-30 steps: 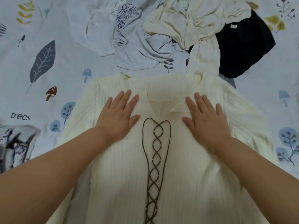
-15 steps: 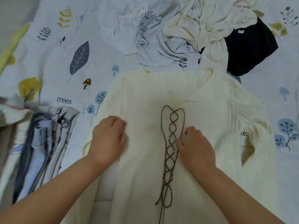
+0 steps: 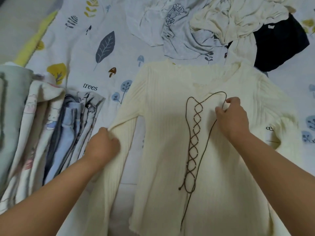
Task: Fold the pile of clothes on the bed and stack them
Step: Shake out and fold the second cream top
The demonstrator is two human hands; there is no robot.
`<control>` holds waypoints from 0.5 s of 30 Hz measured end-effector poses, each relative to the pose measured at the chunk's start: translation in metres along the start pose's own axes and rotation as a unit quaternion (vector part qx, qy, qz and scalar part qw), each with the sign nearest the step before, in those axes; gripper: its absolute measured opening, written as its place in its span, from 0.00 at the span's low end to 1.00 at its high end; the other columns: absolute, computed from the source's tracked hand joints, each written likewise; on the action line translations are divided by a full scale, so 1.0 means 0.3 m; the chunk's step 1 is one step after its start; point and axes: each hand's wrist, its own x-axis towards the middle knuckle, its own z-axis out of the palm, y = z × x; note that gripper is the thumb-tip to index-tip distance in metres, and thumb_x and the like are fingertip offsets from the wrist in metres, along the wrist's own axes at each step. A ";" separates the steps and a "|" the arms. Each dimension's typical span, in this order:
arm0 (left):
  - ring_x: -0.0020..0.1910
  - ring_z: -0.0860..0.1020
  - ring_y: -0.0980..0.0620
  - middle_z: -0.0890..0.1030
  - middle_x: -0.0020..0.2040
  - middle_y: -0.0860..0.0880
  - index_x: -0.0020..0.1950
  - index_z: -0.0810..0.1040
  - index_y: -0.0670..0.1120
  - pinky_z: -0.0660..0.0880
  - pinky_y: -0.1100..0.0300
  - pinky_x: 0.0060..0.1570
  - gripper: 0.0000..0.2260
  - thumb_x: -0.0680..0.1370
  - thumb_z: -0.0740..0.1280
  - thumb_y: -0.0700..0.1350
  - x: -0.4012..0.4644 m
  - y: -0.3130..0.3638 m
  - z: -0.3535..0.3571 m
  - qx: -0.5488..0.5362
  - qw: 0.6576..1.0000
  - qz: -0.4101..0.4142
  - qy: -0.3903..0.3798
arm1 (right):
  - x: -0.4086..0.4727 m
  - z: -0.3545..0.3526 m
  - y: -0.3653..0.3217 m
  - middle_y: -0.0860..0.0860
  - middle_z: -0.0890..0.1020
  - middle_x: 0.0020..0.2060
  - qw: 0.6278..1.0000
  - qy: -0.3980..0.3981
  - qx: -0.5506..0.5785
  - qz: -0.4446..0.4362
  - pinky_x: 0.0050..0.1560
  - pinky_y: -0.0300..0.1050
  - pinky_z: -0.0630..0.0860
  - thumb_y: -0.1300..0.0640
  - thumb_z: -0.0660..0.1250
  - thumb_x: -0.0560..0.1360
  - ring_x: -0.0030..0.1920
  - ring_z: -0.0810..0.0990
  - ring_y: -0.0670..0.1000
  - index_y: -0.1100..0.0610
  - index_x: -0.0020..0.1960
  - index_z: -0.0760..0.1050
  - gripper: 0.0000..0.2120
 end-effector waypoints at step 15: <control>0.31 0.77 0.54 0.78 0.32 0.49 0.47 0.80 0.49 0.76 0.60 0.31 0.07 0.78 0.62 0.46 -0.254 0.312 -0.162 -0.398 0.880 0.165 -0.200 | -0.511 0.019 -0.231 0.50 0.82 0.52 0.762 -0.429 0.486 -0.012 0.50 0.40 0.77 0.60 0.70 0.67 0.54 0.81 0.49 0.55 0.60 0.74 0.22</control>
